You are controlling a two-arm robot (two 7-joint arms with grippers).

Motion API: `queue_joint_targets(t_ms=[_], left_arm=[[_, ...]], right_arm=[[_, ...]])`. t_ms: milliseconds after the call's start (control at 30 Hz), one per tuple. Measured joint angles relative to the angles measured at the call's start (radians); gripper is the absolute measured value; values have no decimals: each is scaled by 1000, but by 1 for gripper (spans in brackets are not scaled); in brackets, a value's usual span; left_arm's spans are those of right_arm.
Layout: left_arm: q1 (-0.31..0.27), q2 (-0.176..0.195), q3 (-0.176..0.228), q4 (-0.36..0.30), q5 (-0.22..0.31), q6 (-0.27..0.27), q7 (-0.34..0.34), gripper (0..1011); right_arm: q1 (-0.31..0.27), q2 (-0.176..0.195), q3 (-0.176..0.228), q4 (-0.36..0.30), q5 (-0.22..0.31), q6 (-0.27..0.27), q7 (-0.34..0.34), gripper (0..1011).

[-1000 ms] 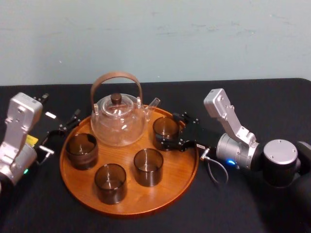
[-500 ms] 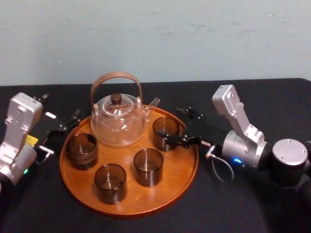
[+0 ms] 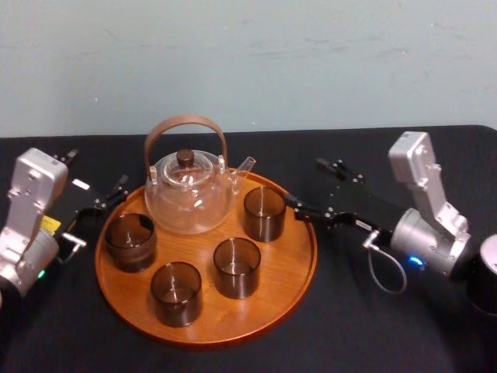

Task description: Pick up the glass from the table and place it on the tray.

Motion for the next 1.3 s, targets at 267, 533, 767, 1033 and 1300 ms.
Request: queue_joint_targets(t_ms=[267,533,767,1033,1300], left_arm=[[0,0,0,0,0,0,0,1001],[0,0,0,0,0,0,0,1001],[0,0,0,0,0,0,0,1001],[0,0,0,0,0,0,0,1001],[0,0,0,0,0,0,0,1001]], right_arm=[[-54,29,60,-8,33,-17,-23,1002],[-88,44,110,2,39,-28,-57,1002],[-99,46,144,20,23,-31,-83,1002],[-106,39,179,41,19,-35,-92,1002],[-106,29,189,46,13,-38,-93,1002]])
